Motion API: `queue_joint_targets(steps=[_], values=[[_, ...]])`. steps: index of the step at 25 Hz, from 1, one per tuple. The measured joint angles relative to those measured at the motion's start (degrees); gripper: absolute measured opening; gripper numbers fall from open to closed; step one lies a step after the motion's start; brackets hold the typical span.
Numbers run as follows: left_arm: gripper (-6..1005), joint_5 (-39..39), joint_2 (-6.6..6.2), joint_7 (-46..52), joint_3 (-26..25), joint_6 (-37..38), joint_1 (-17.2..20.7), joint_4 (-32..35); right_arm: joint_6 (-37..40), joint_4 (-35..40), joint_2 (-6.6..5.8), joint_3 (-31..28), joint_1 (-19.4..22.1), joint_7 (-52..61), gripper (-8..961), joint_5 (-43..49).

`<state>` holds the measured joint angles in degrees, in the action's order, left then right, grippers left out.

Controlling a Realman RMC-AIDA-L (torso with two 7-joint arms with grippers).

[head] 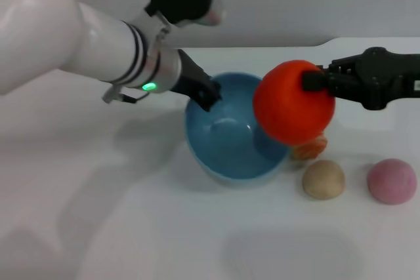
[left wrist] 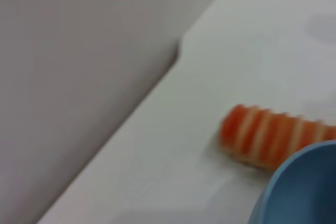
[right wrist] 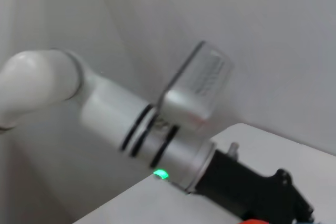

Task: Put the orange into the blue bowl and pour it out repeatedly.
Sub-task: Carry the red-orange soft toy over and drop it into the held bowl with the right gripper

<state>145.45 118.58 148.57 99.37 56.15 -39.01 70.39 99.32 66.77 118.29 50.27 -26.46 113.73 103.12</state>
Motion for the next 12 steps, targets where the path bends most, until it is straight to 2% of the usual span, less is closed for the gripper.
queue_joint_targets(steps=[5,12], values=[[-1,-1.04,0.09,0.14,2.55,0.22,-0.04,1.24,-4.82,-6.57,-0.12,0.20,-2.07,-0.51,24,2.99],[-1,-1.11,0.00,0.14,2.69,-1.33,0.26,0.95,-8.12,-13.45,-0.48,0.06,-4.50,-2.17,30,5.53]])
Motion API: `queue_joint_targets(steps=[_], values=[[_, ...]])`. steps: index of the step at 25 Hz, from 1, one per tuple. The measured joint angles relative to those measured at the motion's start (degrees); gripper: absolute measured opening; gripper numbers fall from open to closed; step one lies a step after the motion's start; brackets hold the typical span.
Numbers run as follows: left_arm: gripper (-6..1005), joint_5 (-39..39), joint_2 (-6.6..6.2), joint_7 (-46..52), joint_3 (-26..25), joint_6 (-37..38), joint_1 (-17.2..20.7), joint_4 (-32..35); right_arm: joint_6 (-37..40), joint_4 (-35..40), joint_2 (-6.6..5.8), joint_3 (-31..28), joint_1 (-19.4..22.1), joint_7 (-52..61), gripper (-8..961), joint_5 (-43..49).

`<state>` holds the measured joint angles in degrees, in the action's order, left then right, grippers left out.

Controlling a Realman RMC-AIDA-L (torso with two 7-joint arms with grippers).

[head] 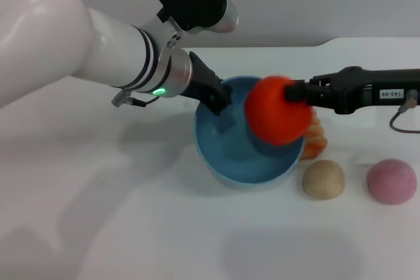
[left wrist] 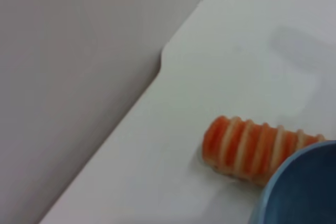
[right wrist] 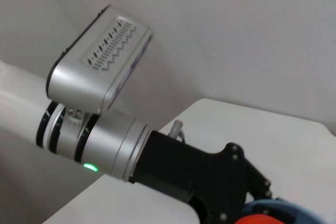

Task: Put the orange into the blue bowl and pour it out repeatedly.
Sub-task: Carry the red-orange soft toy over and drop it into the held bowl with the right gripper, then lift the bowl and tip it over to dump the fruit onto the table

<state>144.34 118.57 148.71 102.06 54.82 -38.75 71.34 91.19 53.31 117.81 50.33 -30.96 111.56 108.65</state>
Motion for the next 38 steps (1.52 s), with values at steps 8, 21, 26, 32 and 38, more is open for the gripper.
queue_joint_targets(steps=[8,21,26,32,38], values=[[-2,0.44,-0.21,-0.04,-0.16,-1.20,1.00,-0.37,-0.41,-0.68,0.04,-0.71,0.19,-1.14,174,-0.50],[-1,4.18,-0.36,-2.23,2.99,-11.31,5.69,3.34,-1.96,-11.54,-0.10,-16.05,11.09,-24.01,457,-14.91],[-2,13.00,-0.29,-2.39,9.36,-20.83,6.98,6.78,-2.61,-18.90,0.17,-19.78,13.67,-31.63,451,-15.00],[-2,21.24,-0.21,-7.14,16.87,-35.30,11.36,10.94,-2.68,-23.12,0.33,-21.34,15.83,-33.94,444,-14.93],[-2,21.25,-0.11,-24.87,22.53,-53.27,18.43,9.63,-2.73,-24.73,0.37,-22.60,16.42,-34.59,436,-14.89]])
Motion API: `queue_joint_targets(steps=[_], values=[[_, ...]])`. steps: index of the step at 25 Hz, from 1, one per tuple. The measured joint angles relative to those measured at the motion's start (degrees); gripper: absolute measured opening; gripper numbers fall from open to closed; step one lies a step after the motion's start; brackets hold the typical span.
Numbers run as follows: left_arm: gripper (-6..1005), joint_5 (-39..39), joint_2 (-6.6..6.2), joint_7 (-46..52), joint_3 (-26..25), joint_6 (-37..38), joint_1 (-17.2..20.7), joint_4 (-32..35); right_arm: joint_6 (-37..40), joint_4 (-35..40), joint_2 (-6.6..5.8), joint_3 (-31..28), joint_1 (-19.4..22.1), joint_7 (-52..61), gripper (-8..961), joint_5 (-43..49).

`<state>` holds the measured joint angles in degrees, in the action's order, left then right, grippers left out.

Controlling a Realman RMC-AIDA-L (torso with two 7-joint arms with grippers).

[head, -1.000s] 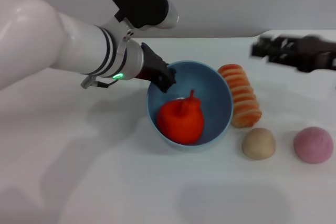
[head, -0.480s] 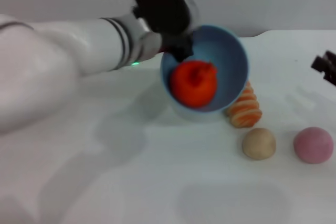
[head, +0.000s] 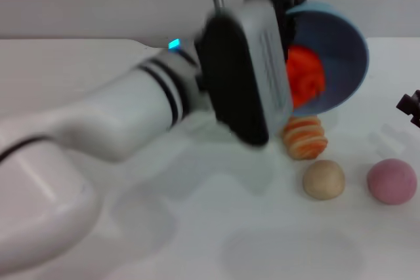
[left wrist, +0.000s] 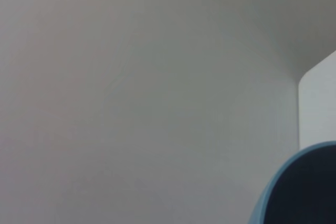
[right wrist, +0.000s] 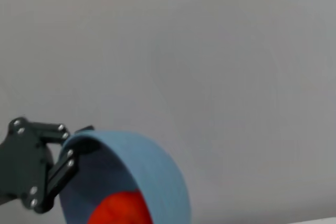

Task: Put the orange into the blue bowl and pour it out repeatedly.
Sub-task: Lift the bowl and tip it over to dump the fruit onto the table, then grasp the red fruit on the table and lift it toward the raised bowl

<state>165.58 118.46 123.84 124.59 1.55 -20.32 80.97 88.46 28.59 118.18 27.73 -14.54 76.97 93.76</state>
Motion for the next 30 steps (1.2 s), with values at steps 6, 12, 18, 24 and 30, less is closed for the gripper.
queue_joint_targets(steps=[6,12,18,24,30], values=[[-2,0.00,0.06,-12.68,3.28,-10.39,3.25,-4.68,-0.04,-1.45,0.25,-1.80,0.32,-1.12,429,-0.14],[-2,-0.36,0.51,-27.82,6.90,-23.71,5.80,-11.60,-0.04,-3.71,0.27,-3.74,0.36,-2.25,422,-0.25],[-1,-3.99,0.53,-27.44,6.76,-27.32,6.37,-12.52,-0.08,-4.25,0.15,-3.80,0.06,-2.69,415,-0.29],[-1,-33.80,0.22,-26.03,2.42,-18.21,4.03,-7.37,0.11,-4.09,-0.32,-3.05,-1.15,-2.28,408,0.27],[-1,-56.39,-0.22,-19.86,-13.47,6.42,-1.02,-8.43,0.23,-2.08,-1.31,-2.71,-3.71,3.44,400,5.45]])
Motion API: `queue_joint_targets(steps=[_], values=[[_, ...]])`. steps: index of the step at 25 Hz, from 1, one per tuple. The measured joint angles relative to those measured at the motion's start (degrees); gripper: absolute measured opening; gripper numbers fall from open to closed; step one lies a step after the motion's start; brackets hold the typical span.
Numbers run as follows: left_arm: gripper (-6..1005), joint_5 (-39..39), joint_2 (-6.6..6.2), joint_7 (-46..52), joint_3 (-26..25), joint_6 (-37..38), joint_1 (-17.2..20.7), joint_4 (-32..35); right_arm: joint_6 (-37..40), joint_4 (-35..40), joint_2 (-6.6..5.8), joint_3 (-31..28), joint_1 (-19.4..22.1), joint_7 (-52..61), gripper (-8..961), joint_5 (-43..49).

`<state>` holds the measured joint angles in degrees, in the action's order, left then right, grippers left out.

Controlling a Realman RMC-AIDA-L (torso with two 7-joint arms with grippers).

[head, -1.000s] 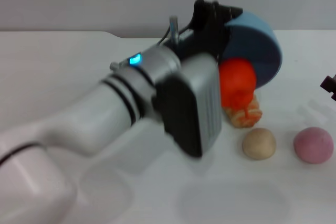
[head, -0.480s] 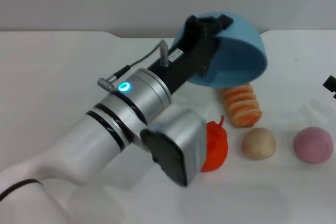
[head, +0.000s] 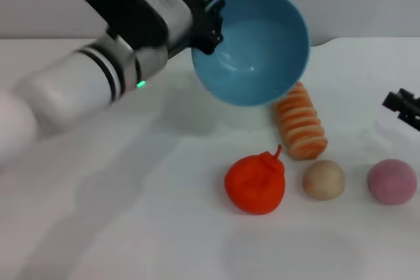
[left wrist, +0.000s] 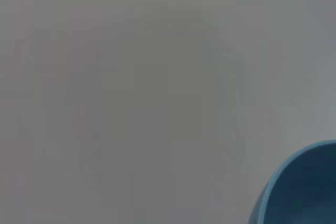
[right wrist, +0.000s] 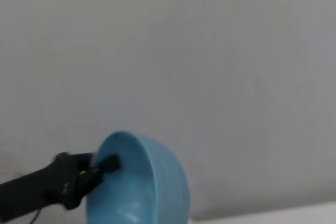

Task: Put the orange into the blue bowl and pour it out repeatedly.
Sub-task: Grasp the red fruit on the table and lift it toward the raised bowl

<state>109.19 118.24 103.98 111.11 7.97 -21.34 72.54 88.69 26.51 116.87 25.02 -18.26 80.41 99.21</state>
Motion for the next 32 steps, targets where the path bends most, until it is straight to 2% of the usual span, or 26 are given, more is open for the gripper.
queue_joint_targets(steps=[4,7,14,20,24,32], values=[[-1,-0.50,-0.21,11.28,-12.06,17.51,-5.86,-6.84,0.28,3.18,-0.99,0.97,-3.31,8.09,396,7.97],[-1,4.58,-0.26,17.95,-16.05,24.06,-9.60,-10.86,0.36,6.03,-1.15,3.10,-5.91,13.25,392,13.19],[-1,17.97,-0.23,35.98,-17.24,27.27,-15.82,-15.00,0.24,7.95,-0.63,13.45,-13.04,22.90,384,21.89],[-2,21.34,-0.08,39.06,-19.22,28.13,-17.50,-15.27,-1.57,7.72,1.13,19.55,-17.14,27.35,376,26.75],[-1,21.99,-0.24,39.49,-22.18,28.39,-17.45,-14.96,-4.30,6.48,1.29,21.09,-17.70,29.25,372,27.24],[-2,22.03,-0.04,38.90,-21.78,27.32,-17.31,-15.24,-8.53,2.34,1.49,21.24,-18.66,28.86,362,26.07]])
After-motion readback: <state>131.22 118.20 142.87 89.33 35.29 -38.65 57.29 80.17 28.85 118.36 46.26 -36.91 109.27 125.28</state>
